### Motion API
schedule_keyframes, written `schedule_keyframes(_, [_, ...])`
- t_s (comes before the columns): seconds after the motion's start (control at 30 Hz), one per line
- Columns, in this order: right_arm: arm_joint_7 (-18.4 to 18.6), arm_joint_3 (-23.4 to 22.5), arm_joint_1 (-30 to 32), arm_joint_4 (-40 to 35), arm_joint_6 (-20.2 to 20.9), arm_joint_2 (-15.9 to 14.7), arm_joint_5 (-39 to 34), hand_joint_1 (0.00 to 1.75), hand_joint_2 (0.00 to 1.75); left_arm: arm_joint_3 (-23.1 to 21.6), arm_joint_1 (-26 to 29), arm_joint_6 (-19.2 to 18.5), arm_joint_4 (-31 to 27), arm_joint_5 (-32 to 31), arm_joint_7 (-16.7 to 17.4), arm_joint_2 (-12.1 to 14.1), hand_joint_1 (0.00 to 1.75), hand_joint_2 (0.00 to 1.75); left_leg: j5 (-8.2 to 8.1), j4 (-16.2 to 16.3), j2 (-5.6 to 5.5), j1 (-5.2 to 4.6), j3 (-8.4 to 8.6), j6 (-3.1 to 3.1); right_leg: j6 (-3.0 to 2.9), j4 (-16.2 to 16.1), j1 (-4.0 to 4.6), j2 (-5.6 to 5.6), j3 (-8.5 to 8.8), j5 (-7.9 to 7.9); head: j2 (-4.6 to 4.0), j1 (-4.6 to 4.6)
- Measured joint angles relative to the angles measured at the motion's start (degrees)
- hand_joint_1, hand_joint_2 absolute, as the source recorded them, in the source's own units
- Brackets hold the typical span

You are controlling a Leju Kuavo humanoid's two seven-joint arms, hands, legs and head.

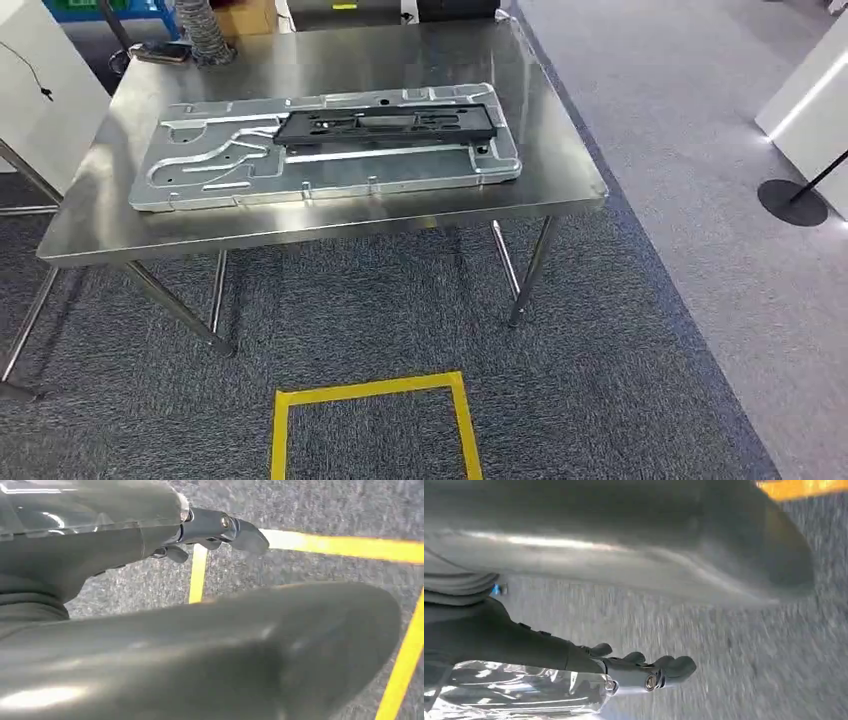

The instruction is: Take the parts from the cabinet and place them on the table.

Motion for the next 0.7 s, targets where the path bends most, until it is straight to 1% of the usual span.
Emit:
schedule_keyframes(0.03, [0.37, -0.31, -0.01, 0.07, 1.11, 0.09, 0.07, 0.0, 0.0, -0.2, 0.01, -0.26, 0.0, -0.13, -0.15, 0.0, 0.0, 0.0, 0.66, -0.1, -0.02, -0.06, -0.14, -0.49, -0.59, 0.11, 0.1, -0.07, -0.4, 0.48, 0.02, 0.0])
schedule_keyframes(0.07, [0.52, -0.5, -0.01, 0.24, 2.07, 0.26, 0.18, 0.0, 0.0, -0.33, 0.05, -0.44, 0.0, -0.22, -0.35, 0.0, 0.0, 0.0, 0.42, 0.19, -0.22, 0.23, -0.6, -0.79, -1.28, -0.14, -0.3, -0.34, -1.06, 1.3, 0.02, 0.02])
schedule_keyframes(0.1, [0.63, -0.54, -0.19, 0.35, 2.75, 0.48, 0.31, 0.0, 0.0, -0.39, 0.14, -0.55, 0.0, -0.44, -0.5, 0.02, 0.0, 0.0, -2.5, 1.67, -0.41, 0.33, -1.38, -0.92, -1.87, -0.1, -0.13, -0.52, -1.89, 2.02, 0.0, 0.0])
schedule_keyframes(0.13, [0.65, -0.56, -0.24, 0.39, 3.36, 0.57, 0.33, 0.0, 0.0, -0.46, 0.18, -0.59, 0.0, -0.57, -0.7, -0.02, 0.0, 0.0, -6.45, 5.02, -0.44, 0.4, -2.44, -1.03, -2.24, -0.09, 0.0, -0.59, -2.76, 2.73, 0.02, 0.0])
schedule_keyframes(0.17, [0.65, -0.59, -0.29, 0.44, 3.69, 0.63, 0.33, 0.0, 0.0, -0.52, 0.18, -0.59, 0.02, -0.66, -0.76, -0.07, 0.0, 0.0, -9.49, 8.59, -0.44, 0.39, -3.33, -1.15, -2.41, -0.08, 0.15, -0.6, -3.54, 3.36, 0.02, 0.02])
schedule_keyframes(0.2, [0.65, -0.63, -0.37, 0.46, 4.15, 0.68, 0.33, 0.0, 0.0, -0.72, 0.1, -0.68, 0.02, -0.81, -0.83, -0.07, 0.0, 0.0, -12.35, 13.54, -0.44, 0.39, -4.31, -1.28, -2.58, 0.03, 0.42, -0.63, -4.69, 4.24, 0.02, 0.0])
schedule_keyframes(0.23, [0.7, -0.7, -0.43, 0.52, 4.46, 0.83, 0.33, 0.0, 0.0, -0.85, 0.02, -0.63, 0.02, -0.85, -0.87, -0.07, 0.0, 0.0, -12.89, 16.29, -0.44, 0.38, -4.64, -1.27, -2.64, 0.15, 0.63, -0.63, -5.51, 4.84, 0.02, 0.0])
schedule_keyframes(0.27, [0.96, -0.79, -0.5, 0.55, 4.8, 0.96, 0.37, 0.0, 0.0, -0.96, -0.04, -0.44, 0.02, -0.9, -0.9, 0.07, 0.0, 0.0, -11.67, 18.21, -0.46, 0.35, -4.19, -1.12, -2.68, 0.38, 0.9, -0.62, -6.77, 5.65, 0.0, 0.0])
schedule_keyframes(0.3, [1.26, -0.83, -0.53, 0.63, 5.02, 1.16, 0.42, 0.0, 0.0, -0.98, -0.05, -0.22, 0.02, -0.87, -0.9, 0.15, 0.0, 0.0, -9.23, 17.39, -0.47, 0.29, -2.57, -0.84, -2.7, 0.6, 1.12, -0.62, -7.87, 6.28, 0.02, 0.0])
schedule_keyframes(0.33, [1.62, -0.85, -0.54, 0.65, 5.06, 1.27, 0.44, 0.0, 0.0, -1.0, -0.04, -0.15, 0.02, -0.76, -0.85, 0.26, 0.0, 0.0, -6.71, 14.23, -0.48, 0.07, 0.27, -0.35, -2.68, 0.89, 1.34, -0.61, -8.98, 6.91, 0.02, 0.0])
schedule_keyframes(0.37, [1.68, -0.89, -0.55, 0.74, 5.07, 1.46, 0.44, 0.0, 0.0, -1.05, -0.09, 0.07, 0.02, -0.7, -0.79, 0.44, 0.0, 0.0, -5.69, 9.47, -0.49, -0.22, 3.98, 0.34, -2.62, 1.17, 1.5, -0.59, -9.91, 7.52, 0.02, 0.0])
schedule_keyframes(0.4, [1.73, -0.94, -0.73, 0.79, 5.04, 1.68, 0.42, 0.0, 0.0, -1.16, -0.26, 0.2, 0.02, -0.7, -0.76, 0.63, 0.0, 0.0, -6.93, 3.8, -0.49, -0.59, 8.23, 1.15, -2.57, 1.49, 1.45, -0.56, -10.46, 8.09, 0.02, 0.0])
schedule_keyframes(0.43, [1.79, -0.98, -0.73, 0.79, 5.04, 1.97, 0.42, 0.0, 0.0, -1.29, -0.46, 0.26, 0.0, -0.72, -0.68, 0.77, 0.0, 0.0, -9.06, -1.67, -0.41, -0.83, 11.4, 1.54, -2.19, 1.61, 1.82, -0.5, -10.91, 8.52, 0.02, 0.0])
schedule_keyframes(0.47, [1.79, -1.03, -0.75, 0.79, 5.0, 1.97, 0.42, 0.0, 0.0, -1.38, -0.71, 0.31, 0.0, -0.72, -0.7, 0.79, 0.0, 0.0, -9.65, -3.2, -0.41, -0.74, 11.73, 1.34, -1.91, 1.59, 1.73, -0.75, -11.09, 9.15, 0.02, 0.02])
schedule_keyframes(0.5, [1.9, -1.16, -0.79, 0.83, 4.98, 2.03, 0.42, 0.0, 0.0, -1.46, -0.76, 0.35, 0.0, -0.72, -0.7, 0.83, 0.0, 0.0, -9.18, -3.07, -0.47, -1.07, 11.12, 1.59, -1.64, 1.4, 1.52, -0.84, -11.25, 9.8, 0.02, 0.02])
schedule_keyframes(0.53, [2.16, -1.2, -0.88, 0.83, 4.85, 2.05, 0.48, 0.0, 0.0, -1.49, -0.6, 0.37, 0.0, -0.72, -0.7, 0.87, 0.0, 0.0, -8.62, -3.0, -0.44, -1.11, 10.77, 1.97, -1.23, 1.13, 1.34, -0.86, -11.37, 10.58, 0.02, 0.0])
schedule_keyframes(0.57, [2.55, -1.29, -0.79, 0.85, 4.76, 2.05, 0.76, 0.0, 0.0, -1.51, -0.4, 0.39, 0.02, -0.72, -0.74, 0.85, 0.0, 0.0, -7.47, -3.62, -0.24, -0.56, 10.25, 2.29, -0.93, 1.26, 1.49, -0.73, -11.73, 10.6, 0.02, 0.0])
schedule_keyframes(0.6, [2.84, -1.33, -0.84, 0.87, 4.65, 2.08, 1.05, 0.0, 0.0, -1.53, -0.37, 0.42, 0.02, -0.87, -0.74, 0.87, 0.0, 0.0, -6.76, -3.62, 0.0, -0.6, 9.61, 2.47, -0.55, 2.24, 1.19, -0.4, -12.26, 8.3, 0.02, 0.0])
schedule_keyframes(0.63, [3.1, -1.33, -0.74, 0.94, 4.63, 2.27, 1.23, 0.0, 0.0, -1.55, -0.41, 0.48, 0.02, -1.05, -0.81, 0.98, 0.0, 0.0, -6.12, -3.61, -0.01, -0.57, 8.83, 3.05, -0.17, 4.76, 0.95, -0.37, -12.92, 4.56, 0.02, 0.02])
schedule_keyframes(0.67, [3.36, -1.33, -0.66, 0.96, 4.58, 2.34, 1.31, 0.0, 0.0, -1.61, -0.41, 0.64, 0.02, -1.13, -0.83, 1.03, 0.0, 0.0, -5.42, -3.53, -0.03, -0.62, 7.92, 3.08, 0.19, 8.95, 0.64, -0.36, -13.84, 0.56, 0.02, 0.02])
schedule_keyframes(0.7, [3.41, -1.35, -0.69, 1.01, 4.58, 2.4, 1.25, 0.0, 0.0, -1.66, -0.38, 0.64, 0.02, -1.29, -0.83, 1.07, 0.0, 0.0, -4.76, -3.41, -0.03, -0.66, 6.93, 3.05, 0.44, 13.47, 0.46, -0.37, -14.84, -2.22, 0.02, 0.02])
